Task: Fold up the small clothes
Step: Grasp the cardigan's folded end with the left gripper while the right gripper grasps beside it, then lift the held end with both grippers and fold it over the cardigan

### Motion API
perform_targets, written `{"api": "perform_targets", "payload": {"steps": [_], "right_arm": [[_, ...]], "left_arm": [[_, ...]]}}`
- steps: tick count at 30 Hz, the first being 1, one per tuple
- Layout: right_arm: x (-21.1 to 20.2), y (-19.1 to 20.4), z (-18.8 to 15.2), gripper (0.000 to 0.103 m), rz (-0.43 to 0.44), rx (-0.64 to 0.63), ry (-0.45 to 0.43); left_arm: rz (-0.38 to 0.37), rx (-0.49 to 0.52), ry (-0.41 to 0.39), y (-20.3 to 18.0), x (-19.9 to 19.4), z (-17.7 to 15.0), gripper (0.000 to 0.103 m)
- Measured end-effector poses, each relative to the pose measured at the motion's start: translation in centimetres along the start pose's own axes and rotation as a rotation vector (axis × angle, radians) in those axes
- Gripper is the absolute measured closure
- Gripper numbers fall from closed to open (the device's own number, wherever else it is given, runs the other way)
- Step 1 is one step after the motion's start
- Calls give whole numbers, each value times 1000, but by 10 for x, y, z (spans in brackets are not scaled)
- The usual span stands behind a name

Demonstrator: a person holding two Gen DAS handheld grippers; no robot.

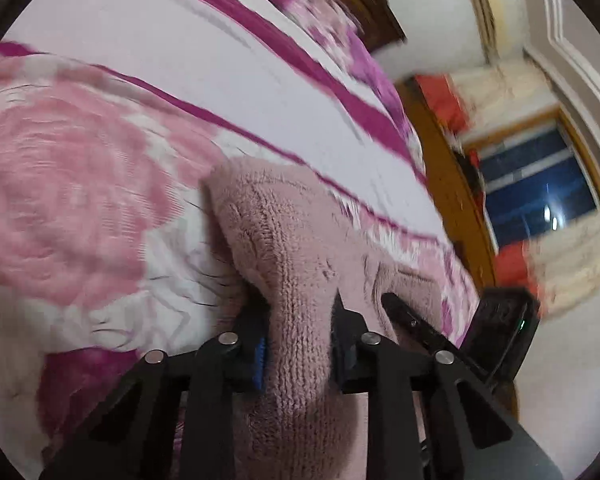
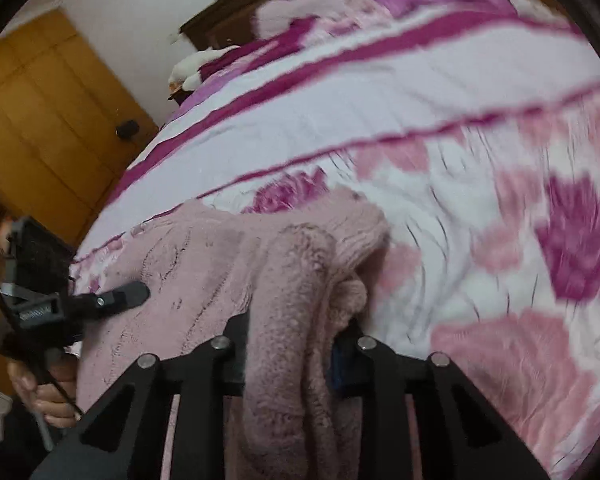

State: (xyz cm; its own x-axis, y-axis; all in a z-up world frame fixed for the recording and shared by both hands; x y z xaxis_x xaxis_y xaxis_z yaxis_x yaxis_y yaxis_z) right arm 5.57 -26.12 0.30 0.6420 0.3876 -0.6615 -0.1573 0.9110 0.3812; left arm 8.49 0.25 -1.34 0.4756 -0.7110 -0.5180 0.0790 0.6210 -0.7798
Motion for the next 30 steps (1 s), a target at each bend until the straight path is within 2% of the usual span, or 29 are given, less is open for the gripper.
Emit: {"api": "perform_targets", "payload": {"steps": [3, 7, 11, 15, 17, 19, 21, 23, 25, 27, 30], "right_arm": [[0, 4, 12, 78, 23, 14, -35], [13, 15, 26, 78, 73, -6, -28], [36, 29, 35, 77, 111, -34, 4], [48, 20, 44, 48, -10, -24, 9], [35, 16, 49, 45, -37, -20, -34], [18, 11, 54, 36, -88, -37, -89], [10, 3, 53, 29, -98, -37, -82], [13, -2, 46, 20, -45, -7, -29], [26, -11, 37, 11, 94, 83, 61], [41, -16, 23, 8, 212, 190, 154], [49, -21, 21, 5, 227, 209, 161]], "left_arm": [[38, 1, -58, 5, -19, 3, 103], [60, 7, -106, 12, -49, 0, 103], [101, 23, -106, 25, -56, 1, 103], [172, 74, -91, 34, -48, -1, 101], [184, 101, -97, 31, -50, -3, 101], [205, 136, -103, 29, -51, -4, 100], [220, 156, -109, 28, -51, -5, 99], [229, 169, -110, 28, -51, -6, 98], [218, 179, -113, 27, -52, -8, 98], [217, 186, -112, 27, -51, -6, 97], [215, 199, -111, 28, -49, -5, 95]]}}
Point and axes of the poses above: each gripper's, at about its wrist camera, not at the fingertips, and x roughly the way its jaws point, y to its left, z to its top, the point moved 5 cm from there along x, roughly the way its jaws point, and after that the axes turned 4 degrees about -y, right-handed, at the moved point
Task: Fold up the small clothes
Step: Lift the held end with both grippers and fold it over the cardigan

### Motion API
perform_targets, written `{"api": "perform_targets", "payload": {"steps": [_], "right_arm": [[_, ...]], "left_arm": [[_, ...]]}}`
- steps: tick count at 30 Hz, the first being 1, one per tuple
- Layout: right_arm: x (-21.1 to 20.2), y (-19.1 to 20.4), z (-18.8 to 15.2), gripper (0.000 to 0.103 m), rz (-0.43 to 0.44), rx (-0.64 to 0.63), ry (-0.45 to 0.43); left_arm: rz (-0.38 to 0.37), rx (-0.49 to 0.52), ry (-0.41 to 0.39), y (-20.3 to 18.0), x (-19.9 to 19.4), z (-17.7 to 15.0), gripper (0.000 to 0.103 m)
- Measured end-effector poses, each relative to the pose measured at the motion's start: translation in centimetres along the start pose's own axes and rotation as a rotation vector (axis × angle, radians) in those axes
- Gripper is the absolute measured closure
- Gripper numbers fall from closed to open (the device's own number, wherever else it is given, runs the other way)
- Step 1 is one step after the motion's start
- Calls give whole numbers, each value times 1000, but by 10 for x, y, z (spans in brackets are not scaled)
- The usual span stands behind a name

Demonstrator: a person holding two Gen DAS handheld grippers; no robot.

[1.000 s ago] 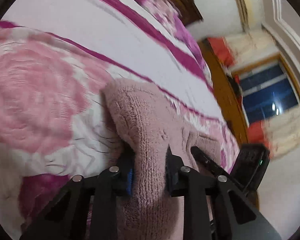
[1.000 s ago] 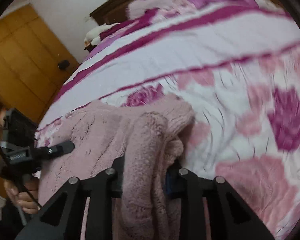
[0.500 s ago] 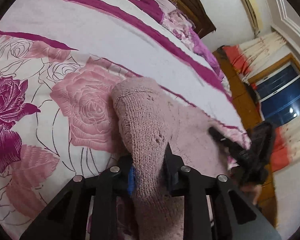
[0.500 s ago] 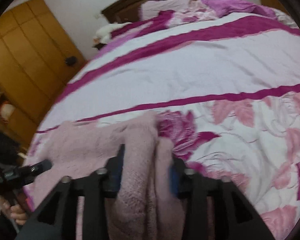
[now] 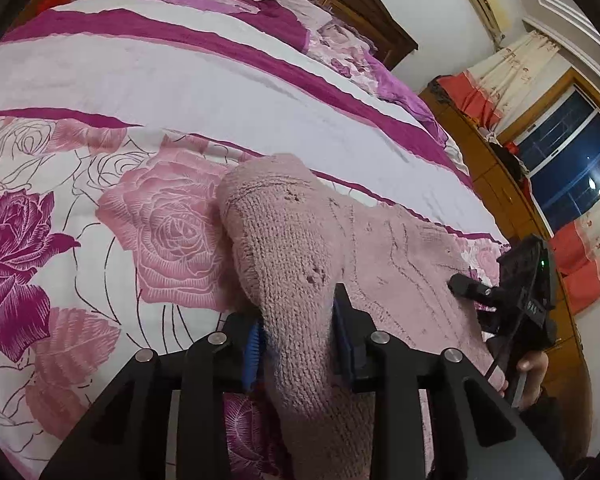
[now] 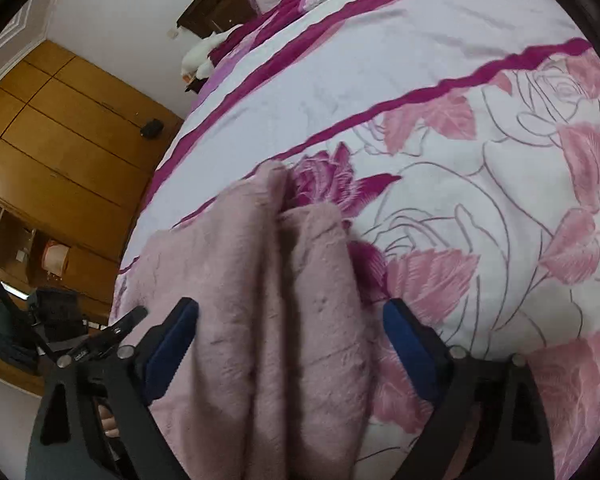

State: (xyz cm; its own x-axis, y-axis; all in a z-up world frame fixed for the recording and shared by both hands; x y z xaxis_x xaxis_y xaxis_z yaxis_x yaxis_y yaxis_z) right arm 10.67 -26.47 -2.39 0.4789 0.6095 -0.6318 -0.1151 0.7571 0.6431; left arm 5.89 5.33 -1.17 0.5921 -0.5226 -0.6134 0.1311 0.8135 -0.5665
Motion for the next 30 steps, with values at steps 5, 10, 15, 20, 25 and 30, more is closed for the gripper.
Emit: {"api": "perform_targets", "payload": {"steps": [5, 10, 15, 20, 25, 30], "right_arm": [[16, 12, 5, 12, -5, -101, 30], [28, 24, 4, 72, 20, -146, 27], [26, 34, 6, 73, 10, -176, -16], [7, 50, 5, 74, 63, -237, -117], [6, 57, 5, 74, 117, -285, -187], [5, 69, 14, 75, 144, -317, -242]], "left_arm": [[-10, -25, 18, 1, 9, 1, 92], [61, 74, -46, -14, 0, 0, 103], [101, 168, -118, -29, -14, -1, 103], [105, 226, -195, -42, -29, -4, 103], [142, 275, -199, -54, -27, 5, 103], [165, 285, -239, -60, -28, 23, 103]]}}
Point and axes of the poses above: each gripper's, at about its wrist camera, not at the fingertips, and x roughly the way its jaws point, y to its left, z to its top, the point moved 5 cm from there along x, roughly the way its jaws point, and after that the axes turned 4 degrees about -y, right-handed, at the moved point
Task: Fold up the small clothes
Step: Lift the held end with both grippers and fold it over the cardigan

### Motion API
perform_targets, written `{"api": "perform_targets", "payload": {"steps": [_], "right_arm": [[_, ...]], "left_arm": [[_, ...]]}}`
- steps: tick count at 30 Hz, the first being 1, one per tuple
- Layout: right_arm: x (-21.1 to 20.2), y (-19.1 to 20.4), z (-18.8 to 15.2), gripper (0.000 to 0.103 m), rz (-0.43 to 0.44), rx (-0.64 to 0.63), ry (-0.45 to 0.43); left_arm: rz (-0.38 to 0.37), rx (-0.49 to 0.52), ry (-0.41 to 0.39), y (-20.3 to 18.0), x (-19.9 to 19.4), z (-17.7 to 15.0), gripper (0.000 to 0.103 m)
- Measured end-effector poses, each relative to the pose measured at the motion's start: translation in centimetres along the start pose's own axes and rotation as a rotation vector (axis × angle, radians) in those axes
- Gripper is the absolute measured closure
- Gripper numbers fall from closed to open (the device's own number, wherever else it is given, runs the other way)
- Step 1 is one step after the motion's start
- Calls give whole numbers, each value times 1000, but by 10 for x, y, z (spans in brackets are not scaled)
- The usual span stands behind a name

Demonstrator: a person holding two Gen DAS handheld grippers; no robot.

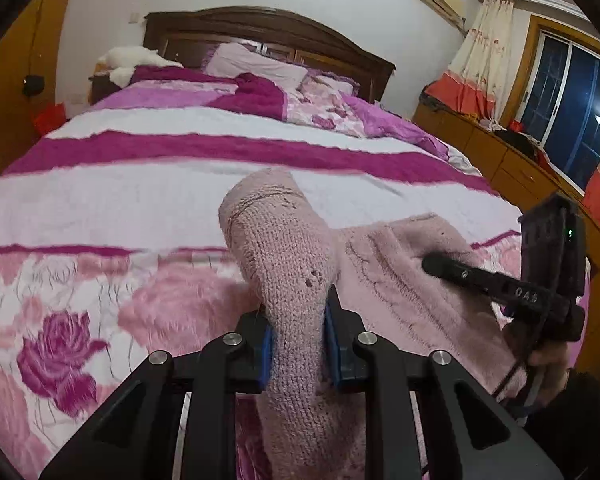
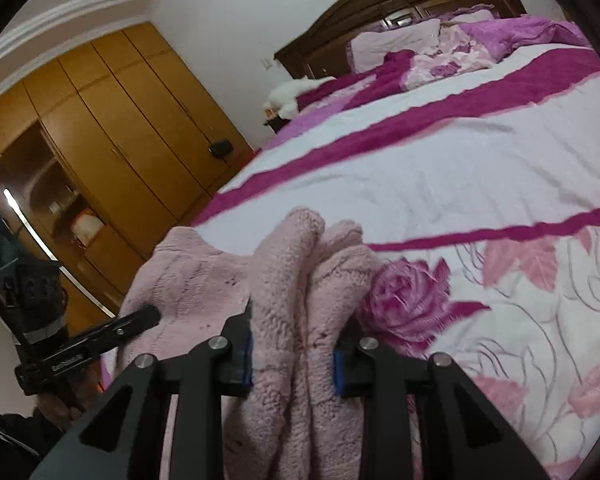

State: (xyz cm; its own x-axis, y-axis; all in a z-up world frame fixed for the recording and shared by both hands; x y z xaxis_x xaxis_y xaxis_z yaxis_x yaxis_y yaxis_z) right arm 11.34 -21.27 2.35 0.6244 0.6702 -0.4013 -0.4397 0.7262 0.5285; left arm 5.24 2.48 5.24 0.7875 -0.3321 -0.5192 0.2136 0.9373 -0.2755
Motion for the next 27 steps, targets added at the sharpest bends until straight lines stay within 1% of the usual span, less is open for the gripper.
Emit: {"api": "perform_targets", "payload": {"steps": [2, 4, 8, 11, 15, 21, 27], "right_arm": [[2, -5, 3, 75, -11, 23, -6], [5, -7, 4, 75, -2, 51, -12], [11, -7, 7, 75, -22, 30, -3], [13, -7, 12, 75, -32, 29, -18], [16, -9, 22, 75, -32, 32, -37], [27, -13, 31, 75, -37, 31, -24], [33, -19, 37, 75, -34, 38, -22]], "left_arm": [[6, 9, -8, -1, 2, 4, 103], [18, 21, -5, 1, 3, 5, 103], [24, 9, -1, 5, 6, 6, 103], [35, 23, -13, 6, 10, 10, 103], [44, 27, -17, 10, 18, 15, 103], [56, 21, 7, 18, 31, 16, 103], [68, 41, 2, 18, 39, 19, 103]]}}
Point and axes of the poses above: each gripper's, at about its wrist camera, not at the fingertips, and x roughly the way its jaws point, y to its left, z to its top, the point moved 5 cm from there along x, roughly the way its jaws point, and after that the axes turned 4 degrees about -y, right-handed, at the moved point
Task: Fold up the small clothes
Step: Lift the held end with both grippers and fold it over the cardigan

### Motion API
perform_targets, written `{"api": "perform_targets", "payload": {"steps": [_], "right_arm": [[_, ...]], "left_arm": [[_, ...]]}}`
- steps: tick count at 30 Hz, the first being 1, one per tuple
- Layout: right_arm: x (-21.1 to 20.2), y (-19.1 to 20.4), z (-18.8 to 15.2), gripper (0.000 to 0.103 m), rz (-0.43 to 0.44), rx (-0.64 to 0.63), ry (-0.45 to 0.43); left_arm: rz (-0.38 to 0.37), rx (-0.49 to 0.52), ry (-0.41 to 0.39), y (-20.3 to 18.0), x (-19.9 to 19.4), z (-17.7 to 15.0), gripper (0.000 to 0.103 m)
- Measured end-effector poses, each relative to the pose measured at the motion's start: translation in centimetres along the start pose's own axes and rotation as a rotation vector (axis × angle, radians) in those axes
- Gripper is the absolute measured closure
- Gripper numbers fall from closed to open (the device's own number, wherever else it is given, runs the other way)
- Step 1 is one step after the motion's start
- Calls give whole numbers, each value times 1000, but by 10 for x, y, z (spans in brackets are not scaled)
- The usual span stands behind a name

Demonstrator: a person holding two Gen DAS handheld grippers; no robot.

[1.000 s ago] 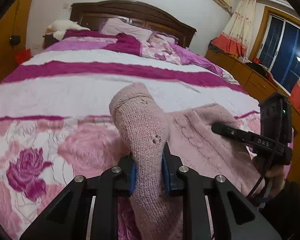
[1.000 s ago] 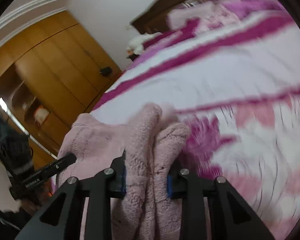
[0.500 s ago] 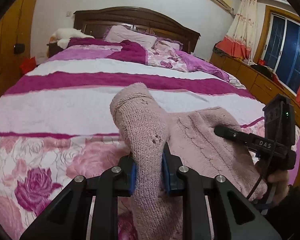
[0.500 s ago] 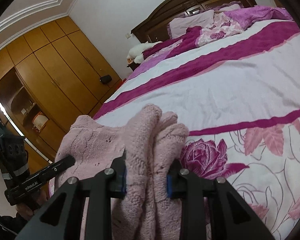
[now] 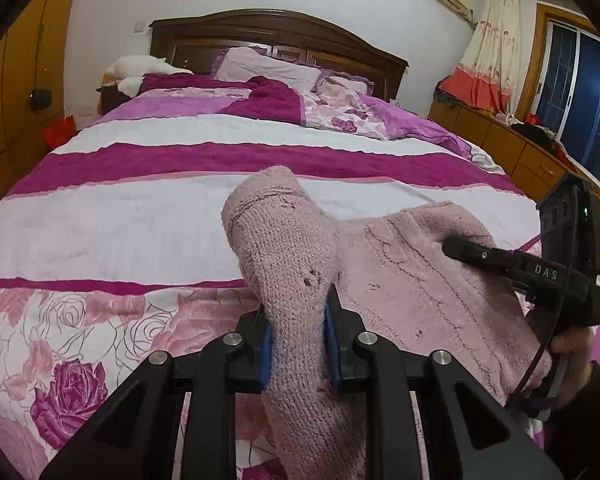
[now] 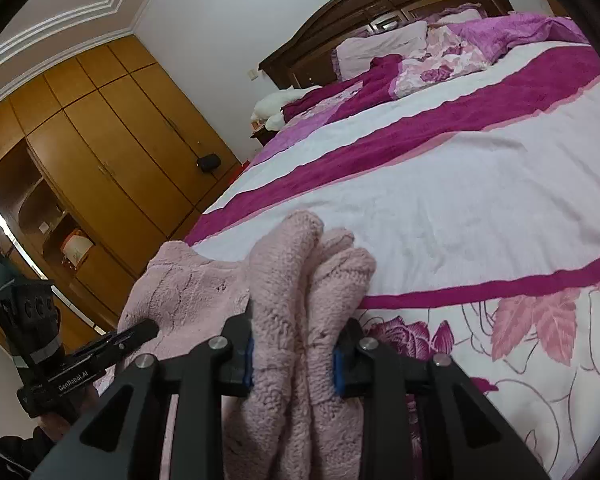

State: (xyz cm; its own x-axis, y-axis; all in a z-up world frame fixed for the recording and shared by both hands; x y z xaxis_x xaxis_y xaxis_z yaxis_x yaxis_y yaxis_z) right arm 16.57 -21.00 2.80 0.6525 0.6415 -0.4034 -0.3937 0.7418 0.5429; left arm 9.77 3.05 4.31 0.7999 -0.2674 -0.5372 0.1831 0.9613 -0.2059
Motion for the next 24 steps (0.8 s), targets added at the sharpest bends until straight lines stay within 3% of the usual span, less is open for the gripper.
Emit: {"api": "perform_targets", "payload": {"steps": [9, 16, 24], "right_arm": [[13, -2, 19, 75, -8, -33, -8], [30, -18, 38, 75, -57, -13, 23], [55, -37, 59, 75, -105, -16, 51]], "left_arm": [[0, -12, 7, 9, 24, 13, 103], [-9, 62, 25, 8, 54, 33, 103], [-19, 73, 43, 15, 87, 56, 103]]}}
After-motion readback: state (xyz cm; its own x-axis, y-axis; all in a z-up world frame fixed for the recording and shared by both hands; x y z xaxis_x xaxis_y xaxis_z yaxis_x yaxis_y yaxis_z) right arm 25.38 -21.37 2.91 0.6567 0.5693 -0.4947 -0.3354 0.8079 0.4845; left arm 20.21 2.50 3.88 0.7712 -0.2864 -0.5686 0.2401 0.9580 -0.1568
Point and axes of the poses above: each gripper's, at about its wrist camera, not at the fingertips, and x roughly the way its jaws point, y to its left, z to its top, the point moved 5 cm from there along x, roughly the way its jaws point, and after that the axes turned 4 degrees about -y, right-handed, at the moved point
